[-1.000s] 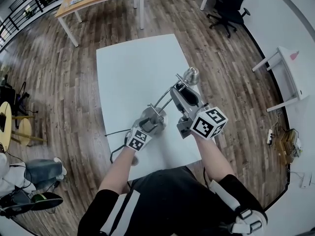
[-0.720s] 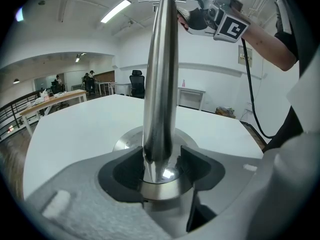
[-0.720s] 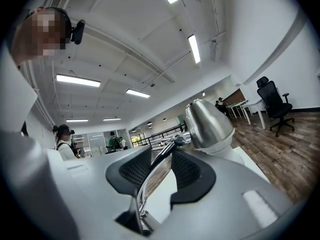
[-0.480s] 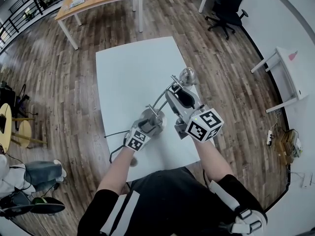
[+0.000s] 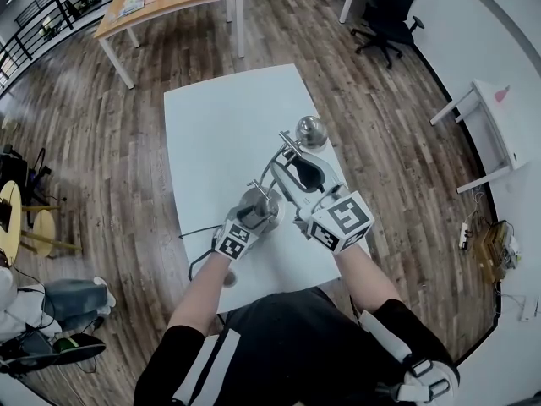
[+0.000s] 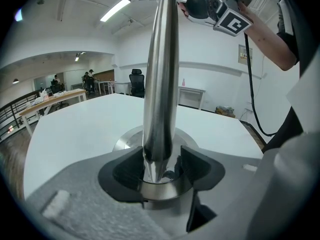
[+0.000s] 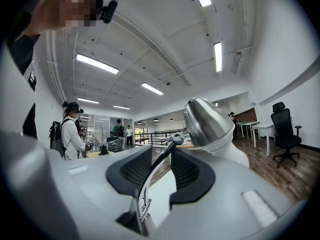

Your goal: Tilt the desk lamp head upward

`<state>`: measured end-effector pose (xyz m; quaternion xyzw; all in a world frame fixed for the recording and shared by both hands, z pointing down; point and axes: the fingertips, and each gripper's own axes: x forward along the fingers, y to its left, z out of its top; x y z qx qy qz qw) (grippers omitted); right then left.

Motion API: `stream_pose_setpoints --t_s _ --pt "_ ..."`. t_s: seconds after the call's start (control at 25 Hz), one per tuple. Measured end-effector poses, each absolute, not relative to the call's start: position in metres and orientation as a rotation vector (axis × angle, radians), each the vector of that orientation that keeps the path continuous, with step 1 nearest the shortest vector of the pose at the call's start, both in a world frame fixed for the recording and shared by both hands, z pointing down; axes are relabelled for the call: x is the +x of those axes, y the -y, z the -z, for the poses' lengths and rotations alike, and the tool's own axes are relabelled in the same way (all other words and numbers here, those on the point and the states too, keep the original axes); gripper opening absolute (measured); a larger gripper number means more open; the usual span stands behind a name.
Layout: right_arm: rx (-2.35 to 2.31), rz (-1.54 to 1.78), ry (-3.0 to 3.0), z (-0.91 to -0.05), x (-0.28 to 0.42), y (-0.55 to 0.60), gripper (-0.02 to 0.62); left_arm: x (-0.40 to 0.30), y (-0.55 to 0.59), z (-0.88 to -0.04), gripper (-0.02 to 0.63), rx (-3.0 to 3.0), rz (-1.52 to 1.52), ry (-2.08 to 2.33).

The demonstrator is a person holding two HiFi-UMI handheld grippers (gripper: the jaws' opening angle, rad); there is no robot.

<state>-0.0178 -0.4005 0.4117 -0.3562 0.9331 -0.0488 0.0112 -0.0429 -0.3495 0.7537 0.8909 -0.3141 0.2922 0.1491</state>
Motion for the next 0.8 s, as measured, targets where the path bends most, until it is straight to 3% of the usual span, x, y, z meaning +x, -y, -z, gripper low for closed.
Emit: stream_pose_setpoints --t_s 0.8 --pt "-1.087 -0.052 -3.003 -0.405 -0.035 0.382 0.11 -0.042 0.346 -0.747 0.235 2.558 -0.845 0.901"
